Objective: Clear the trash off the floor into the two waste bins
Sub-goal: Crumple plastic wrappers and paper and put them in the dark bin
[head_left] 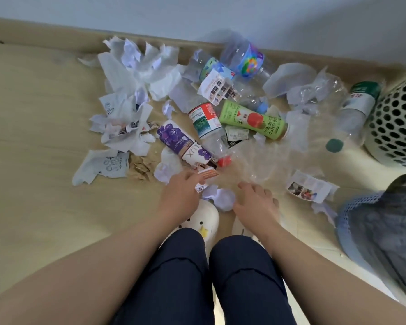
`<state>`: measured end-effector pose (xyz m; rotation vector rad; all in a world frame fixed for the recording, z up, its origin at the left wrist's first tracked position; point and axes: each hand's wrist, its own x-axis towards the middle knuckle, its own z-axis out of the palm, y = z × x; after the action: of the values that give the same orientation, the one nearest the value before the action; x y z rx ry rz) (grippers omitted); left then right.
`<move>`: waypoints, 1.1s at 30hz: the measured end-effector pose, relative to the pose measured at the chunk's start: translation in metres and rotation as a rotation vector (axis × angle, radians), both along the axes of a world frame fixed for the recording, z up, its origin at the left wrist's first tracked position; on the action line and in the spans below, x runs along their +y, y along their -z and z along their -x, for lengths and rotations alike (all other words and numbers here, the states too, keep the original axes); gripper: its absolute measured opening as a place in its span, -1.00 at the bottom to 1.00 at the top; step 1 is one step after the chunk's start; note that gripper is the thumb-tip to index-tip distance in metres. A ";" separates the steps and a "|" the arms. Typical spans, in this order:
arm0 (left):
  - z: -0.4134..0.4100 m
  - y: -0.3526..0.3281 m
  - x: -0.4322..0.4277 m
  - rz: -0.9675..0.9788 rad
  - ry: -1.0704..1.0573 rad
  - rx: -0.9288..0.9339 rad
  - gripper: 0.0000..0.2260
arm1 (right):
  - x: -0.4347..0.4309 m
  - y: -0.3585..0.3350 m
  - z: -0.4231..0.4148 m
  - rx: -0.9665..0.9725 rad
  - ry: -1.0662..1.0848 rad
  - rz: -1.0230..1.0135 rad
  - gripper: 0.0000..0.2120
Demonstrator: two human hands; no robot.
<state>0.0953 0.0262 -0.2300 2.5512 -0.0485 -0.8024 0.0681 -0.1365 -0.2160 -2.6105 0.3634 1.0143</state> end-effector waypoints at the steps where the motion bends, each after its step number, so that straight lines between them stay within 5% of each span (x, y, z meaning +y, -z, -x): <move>1: 0.002 0.003 0.002 -0.035 0.040 -0.003 -0.66 | 0.000 0.002 0.000 0.001 -0.028 0.010 -0.50; 13: -0.007 0.025 0.010 0.085 -0.371 0.282 -0.71 | 0.019 0.025 -0.014 0.008 -0.216 0.014 -0.54; 22: -0.028 0.035 -0.004 -0.055 -0.187 0.410 -0.96 | 0.013 0.028 -0.018 0.022 -0.204 0.001 -0.46; 25: -0.031 0.037 -0.010 -0.158 -0.109 0.434 -0.70 | 0.013 0.029 -0.018 0.018 -0.199 0.005 -0.44; 33: -0.017 0.036 -0.002 -0.204 0.305 0.215 -0.52 | 0.018 0.035 -0.010 -0.062 -0.238 0.074 -0.56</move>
<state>0.1120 0.0240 -0.2658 2.6663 -0.3084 -1.2515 0.0779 -0.1182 -0.2505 -2.7947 0.0773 1.0061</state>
